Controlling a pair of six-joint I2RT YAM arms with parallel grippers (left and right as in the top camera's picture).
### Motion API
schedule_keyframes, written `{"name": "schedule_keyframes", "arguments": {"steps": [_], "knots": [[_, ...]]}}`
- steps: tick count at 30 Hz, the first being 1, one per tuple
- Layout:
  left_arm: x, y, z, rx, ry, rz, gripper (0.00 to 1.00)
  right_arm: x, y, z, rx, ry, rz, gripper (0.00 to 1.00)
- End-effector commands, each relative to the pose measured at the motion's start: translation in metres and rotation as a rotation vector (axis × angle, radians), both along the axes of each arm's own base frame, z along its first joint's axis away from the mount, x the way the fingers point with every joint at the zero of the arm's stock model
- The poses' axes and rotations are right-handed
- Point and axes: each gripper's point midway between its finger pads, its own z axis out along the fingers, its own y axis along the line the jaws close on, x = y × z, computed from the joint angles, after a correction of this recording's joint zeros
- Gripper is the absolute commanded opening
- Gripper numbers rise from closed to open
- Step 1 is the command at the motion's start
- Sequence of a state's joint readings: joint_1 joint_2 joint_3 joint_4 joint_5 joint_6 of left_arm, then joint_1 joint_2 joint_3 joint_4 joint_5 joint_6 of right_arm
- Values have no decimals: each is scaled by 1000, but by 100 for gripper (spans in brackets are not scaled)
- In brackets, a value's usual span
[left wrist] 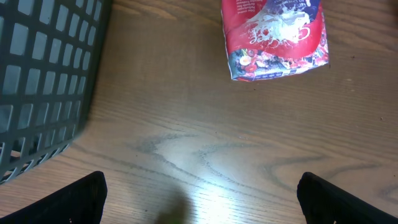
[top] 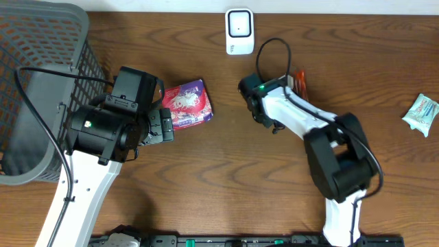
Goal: Scan the item barcode
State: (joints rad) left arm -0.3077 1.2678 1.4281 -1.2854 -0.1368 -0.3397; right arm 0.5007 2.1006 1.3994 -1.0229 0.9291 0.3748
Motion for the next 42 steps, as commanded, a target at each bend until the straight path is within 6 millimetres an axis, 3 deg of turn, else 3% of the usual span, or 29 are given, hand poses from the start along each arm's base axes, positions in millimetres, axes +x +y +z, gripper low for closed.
{"name": "schedule_keyframes", "arguments": {"steps": [1, 3, 5, 7, 12, 15, 19, 24, 28, 32, 36, 42], "knots": [[-1, 2, -2, 6, 8, 5, 98, -2, 10, -6, 13, 14, 17, 17], [-1, 2, -2, 6, 8, 5, 98, -7, 21, -18, 101, 50, 9, 24], [-1, 2, -2, 6, 8, 5, 98, -10, 34, -25, 197, 73, -3, 24], [-1, 2, -2, 6, 8, 4, 98, -8, 42, -24, 265, 78, -16, 26], [-1, 2, -2, 6, 8, 5, 98, 13, 44, 8, 380, 65, -43, 36], [-1, 2, -2, 6, 8, 5, 98, 28, 41, 28, 421, 96, -1, 53], [-1, 2, -2, 6, 8, 4, 98, 44, 18, 39, 425, 84, -5, 66], [-1, 2, -2, 6, 8, 4, 98, 56, -42, 28, 449, 54, -122, 68], [-1, 2, -2, 6, 8, 4, 98, 52, -72, 16, 630, 66, -240, 66], [-1, 2, -2, 6, 8, 4, 98, 48, -82, 8, 883, 69, -328, 61], [-1, 2, -2, 6, 8, 4, 98, 51, -74, 10, 1100, 89, -291, 43], [-1, 2, -2, 6, 8, 5, 98, 57, -46, 18, 1254, 126, -137, 30]]}}
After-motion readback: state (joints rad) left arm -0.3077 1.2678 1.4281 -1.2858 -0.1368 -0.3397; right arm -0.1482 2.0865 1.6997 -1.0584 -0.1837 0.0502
